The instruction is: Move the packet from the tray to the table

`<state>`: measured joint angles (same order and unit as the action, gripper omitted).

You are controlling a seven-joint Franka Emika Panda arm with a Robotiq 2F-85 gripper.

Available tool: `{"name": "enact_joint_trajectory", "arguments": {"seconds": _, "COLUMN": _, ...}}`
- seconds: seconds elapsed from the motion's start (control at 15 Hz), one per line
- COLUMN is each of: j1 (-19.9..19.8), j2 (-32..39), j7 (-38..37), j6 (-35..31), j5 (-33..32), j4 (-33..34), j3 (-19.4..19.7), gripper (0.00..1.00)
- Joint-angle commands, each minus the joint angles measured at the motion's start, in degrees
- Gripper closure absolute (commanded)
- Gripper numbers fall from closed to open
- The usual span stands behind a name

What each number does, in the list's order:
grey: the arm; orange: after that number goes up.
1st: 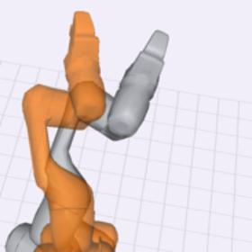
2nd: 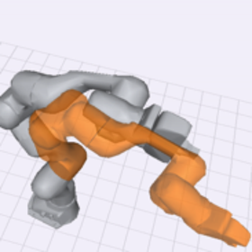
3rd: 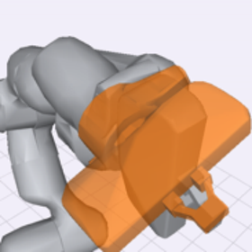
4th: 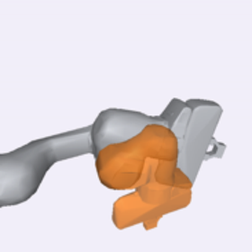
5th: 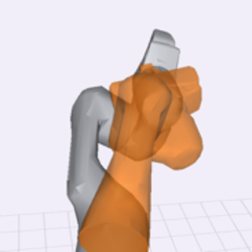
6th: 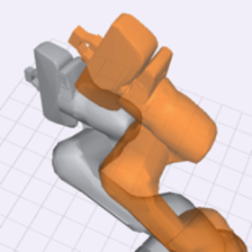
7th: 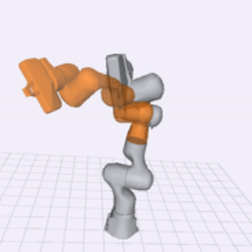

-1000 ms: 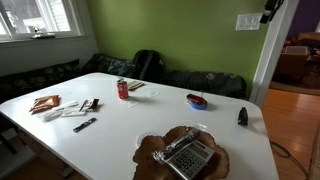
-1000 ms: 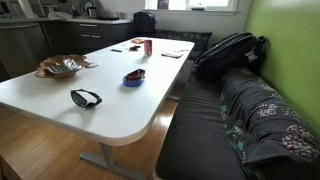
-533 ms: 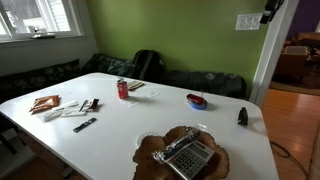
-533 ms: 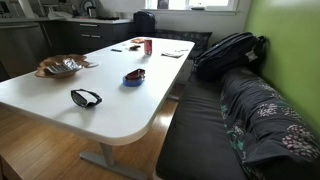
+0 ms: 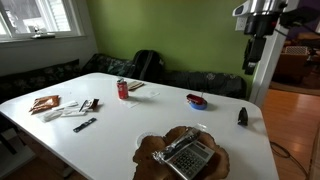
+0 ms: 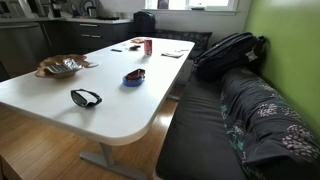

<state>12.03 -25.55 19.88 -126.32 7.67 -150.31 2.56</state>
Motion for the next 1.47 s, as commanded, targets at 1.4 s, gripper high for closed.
{"name": "enact_joint_trajectory", "arguments": {"seconds": 1.4, "j1": 3.5, "j2": 36.0, "j7": 30.2, "j6": -11.0, "j5": -7.4, "j4": 12.3, "j3": -13.1, "gripper": 0.00}}
